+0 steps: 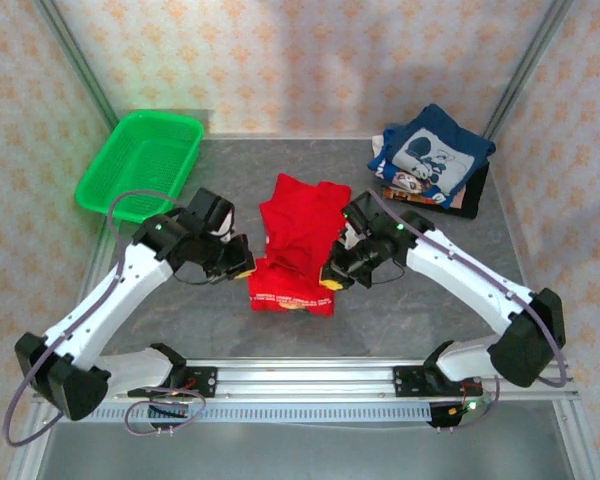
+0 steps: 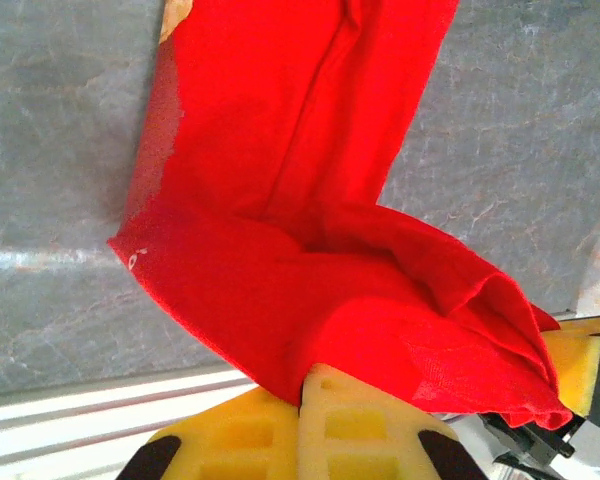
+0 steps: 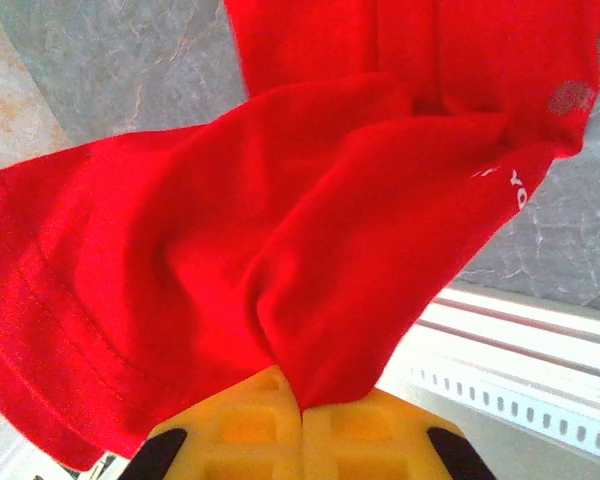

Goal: Fold and stack the t-shirts

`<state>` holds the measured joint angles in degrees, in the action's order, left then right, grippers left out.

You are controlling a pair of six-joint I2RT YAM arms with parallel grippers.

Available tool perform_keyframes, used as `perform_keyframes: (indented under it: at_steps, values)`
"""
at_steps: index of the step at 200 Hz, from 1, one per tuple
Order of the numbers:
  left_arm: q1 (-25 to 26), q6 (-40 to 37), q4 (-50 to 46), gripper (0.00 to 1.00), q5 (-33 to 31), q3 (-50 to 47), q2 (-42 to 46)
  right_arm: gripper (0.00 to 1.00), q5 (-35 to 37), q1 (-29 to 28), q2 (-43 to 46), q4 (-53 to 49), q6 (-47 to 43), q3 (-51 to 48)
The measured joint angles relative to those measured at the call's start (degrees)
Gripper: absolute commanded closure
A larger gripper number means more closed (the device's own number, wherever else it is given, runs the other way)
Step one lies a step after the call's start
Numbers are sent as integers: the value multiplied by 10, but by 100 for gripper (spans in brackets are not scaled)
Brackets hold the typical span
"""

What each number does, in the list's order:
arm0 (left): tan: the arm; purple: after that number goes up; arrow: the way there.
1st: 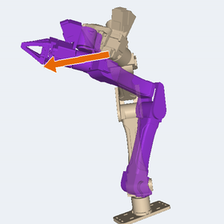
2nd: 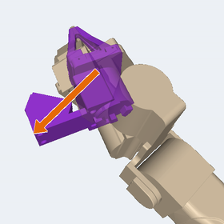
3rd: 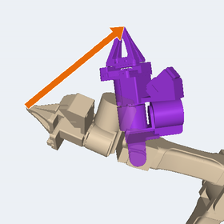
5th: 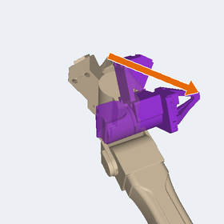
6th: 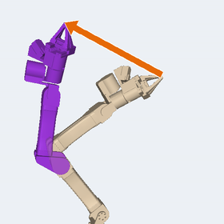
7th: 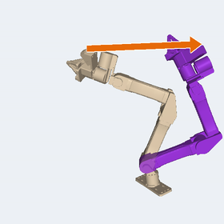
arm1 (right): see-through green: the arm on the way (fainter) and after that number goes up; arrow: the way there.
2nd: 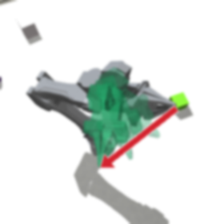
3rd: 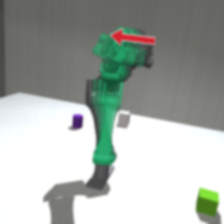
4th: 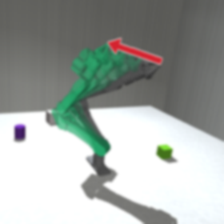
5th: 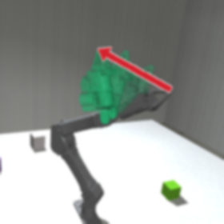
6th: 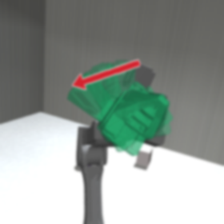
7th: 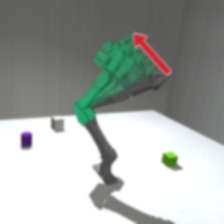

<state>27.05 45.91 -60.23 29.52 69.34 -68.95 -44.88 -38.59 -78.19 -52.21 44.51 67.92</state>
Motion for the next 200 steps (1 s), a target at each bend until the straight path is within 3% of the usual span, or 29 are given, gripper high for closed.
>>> perform_keyframes:
  at_steps: [97, 200]
  values:
    - [-50, -83, 76, 100, 21, 24, -147, 100, -24, 76, -119, -27, -106, 43]
    - [-81, -132, 109, 100, 26, 68, -255, 100, -26, 110, -211, -33, -161, 94]
